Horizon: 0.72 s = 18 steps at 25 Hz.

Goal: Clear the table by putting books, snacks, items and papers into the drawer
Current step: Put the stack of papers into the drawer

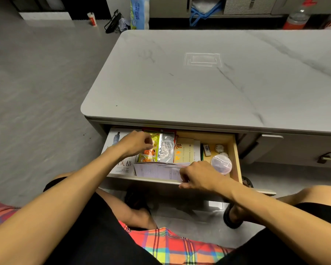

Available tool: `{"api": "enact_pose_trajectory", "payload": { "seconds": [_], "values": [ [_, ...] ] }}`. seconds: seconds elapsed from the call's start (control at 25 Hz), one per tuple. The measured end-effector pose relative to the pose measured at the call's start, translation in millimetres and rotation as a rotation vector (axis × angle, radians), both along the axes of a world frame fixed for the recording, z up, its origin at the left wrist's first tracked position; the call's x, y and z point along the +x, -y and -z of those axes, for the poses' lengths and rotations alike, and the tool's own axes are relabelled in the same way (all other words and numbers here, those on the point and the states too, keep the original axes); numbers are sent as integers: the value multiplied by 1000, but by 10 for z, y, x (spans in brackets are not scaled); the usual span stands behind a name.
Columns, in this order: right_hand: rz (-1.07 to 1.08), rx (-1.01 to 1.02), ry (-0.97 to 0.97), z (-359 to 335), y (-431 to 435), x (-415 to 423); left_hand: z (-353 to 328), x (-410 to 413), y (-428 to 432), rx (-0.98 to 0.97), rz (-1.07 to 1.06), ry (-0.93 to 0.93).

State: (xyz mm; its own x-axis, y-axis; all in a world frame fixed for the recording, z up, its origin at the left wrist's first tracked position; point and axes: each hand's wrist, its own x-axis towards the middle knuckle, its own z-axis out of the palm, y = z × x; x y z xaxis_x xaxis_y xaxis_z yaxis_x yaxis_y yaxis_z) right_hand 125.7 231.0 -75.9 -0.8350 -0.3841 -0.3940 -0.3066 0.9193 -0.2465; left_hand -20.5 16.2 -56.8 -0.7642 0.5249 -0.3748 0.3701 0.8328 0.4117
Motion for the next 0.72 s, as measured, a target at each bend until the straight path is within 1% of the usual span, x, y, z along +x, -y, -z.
{"api": "enact_pose_trajectory", "payload": {
  "seconds": [0.08,0.24,0.36,0.6,0.72],
  "values": [
    [-31,36,-59,-25,34,16,-23,32,-3,35,-57,-60],
    [-13,87,-95,-81,34,-72,-32,30,-42,104,-178,-142],
    [24,134,-196,-21,36,-194,-68,3,-113,121,-210,-201],
    [222,158,-349,65,-115,-560,-128,-143,-185,128,-243,-211],
    [265,188,-364,116,-189,-716,-109,-212,-216,162,-262,-190]
  ]
}}
